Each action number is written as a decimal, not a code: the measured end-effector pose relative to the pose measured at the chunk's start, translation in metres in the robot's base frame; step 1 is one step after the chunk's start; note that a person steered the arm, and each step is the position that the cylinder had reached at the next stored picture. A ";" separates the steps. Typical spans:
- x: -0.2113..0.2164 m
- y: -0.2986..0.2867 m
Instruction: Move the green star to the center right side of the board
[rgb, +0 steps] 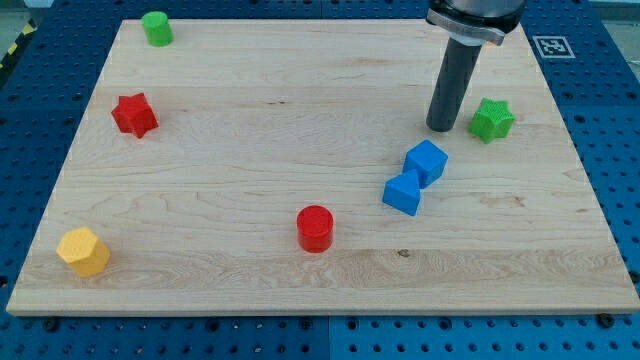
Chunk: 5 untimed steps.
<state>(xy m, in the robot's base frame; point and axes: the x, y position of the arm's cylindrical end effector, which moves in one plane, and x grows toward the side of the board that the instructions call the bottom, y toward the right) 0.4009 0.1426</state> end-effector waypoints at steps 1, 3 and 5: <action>0.000 0.025; 0.000 0.074; 0.005 -0.003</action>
